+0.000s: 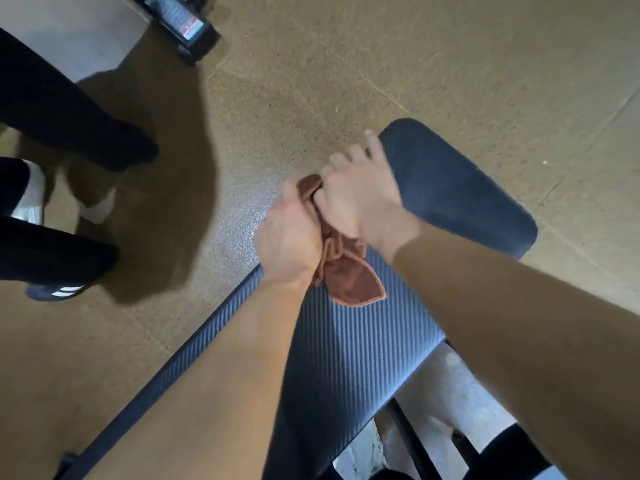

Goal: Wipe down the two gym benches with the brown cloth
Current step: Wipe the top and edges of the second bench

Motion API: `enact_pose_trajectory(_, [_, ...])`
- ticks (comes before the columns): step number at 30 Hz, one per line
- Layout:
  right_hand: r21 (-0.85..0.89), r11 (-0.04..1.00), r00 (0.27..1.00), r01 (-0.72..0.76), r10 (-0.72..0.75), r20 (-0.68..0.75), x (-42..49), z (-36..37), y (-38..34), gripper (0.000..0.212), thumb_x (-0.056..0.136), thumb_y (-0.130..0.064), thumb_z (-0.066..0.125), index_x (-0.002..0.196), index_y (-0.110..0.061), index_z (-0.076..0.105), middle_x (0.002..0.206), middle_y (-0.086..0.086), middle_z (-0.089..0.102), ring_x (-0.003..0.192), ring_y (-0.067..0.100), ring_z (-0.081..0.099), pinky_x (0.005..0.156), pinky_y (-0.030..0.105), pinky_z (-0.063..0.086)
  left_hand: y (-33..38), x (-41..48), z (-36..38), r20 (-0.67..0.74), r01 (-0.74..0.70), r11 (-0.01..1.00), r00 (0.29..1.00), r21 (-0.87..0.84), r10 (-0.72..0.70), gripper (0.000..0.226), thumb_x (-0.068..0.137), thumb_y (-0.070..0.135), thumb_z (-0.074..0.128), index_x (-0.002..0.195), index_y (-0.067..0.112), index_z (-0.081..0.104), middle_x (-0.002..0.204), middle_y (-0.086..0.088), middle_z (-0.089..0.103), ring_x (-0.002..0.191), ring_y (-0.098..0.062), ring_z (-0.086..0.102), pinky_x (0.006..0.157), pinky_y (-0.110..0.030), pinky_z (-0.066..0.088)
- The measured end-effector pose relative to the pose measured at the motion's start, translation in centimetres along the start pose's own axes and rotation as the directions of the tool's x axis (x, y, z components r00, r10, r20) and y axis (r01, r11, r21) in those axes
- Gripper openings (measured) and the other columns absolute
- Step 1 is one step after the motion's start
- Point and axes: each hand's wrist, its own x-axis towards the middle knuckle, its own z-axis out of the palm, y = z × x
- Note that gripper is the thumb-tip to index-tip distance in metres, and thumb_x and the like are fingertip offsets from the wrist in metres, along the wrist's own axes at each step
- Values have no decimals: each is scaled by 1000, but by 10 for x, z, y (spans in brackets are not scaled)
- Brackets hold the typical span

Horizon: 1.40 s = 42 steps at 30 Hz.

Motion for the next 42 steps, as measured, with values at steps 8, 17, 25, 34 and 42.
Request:
enact_pose_trajectory(8, [85,996,1000,14,-17,26,6,-4,37,50,98,-40,27,117,-15,66,123,6,62,128,32,46,120,58,10,36,24,-1,89,-203,955,978,216,188,18,102,22,37,113,12,45,107,-17,68,102,-40,64,78,-43,44])
enact_pose_trajectory(17, [399,784,866,-476,496,59,-6,12,122,44,102,-37,26,128,-11,50,130,17,58,121,39,53,86,46,39,143,95,21,184,-584,779,812,230,554,24,101,28,38,119,15,46,110,-22,64,102,-46,61,72,-42,39])
enact_pose_trajectory(25, [364,638,720,-678,677,154,-83,27,137,46,103,-39,28,129,-8,50,120,29,61,114,47,57,89,48,46,181,57,44,298,-857,511,506,65,810,27,95,34,43,110,24,63,101,-5,71,99,-30,63,80,-40,46])
enact_pose_trajectory(34, [430,766,861,-478,506,56,24,1,99,53,102,-49,22,127,-12,52,123,18,62,111,41,59,75,42,38,111,124,20,239,-528,841,837,117,492,18,100,25,37,105,16,52,113,-21,64,105,-42,59,78,-41,43])
enact_pose_trajectory(42, [398,773,841,-495,541,-4,-48,25,137,40,101,-46,29,120,-18,51,105,15,68,95,40,64,69,40,37,151,96,33,184,-650,728,760,221,623,29,100,19,36,125,21,51,121,-13,61,109,-40,58,82,-43,43])
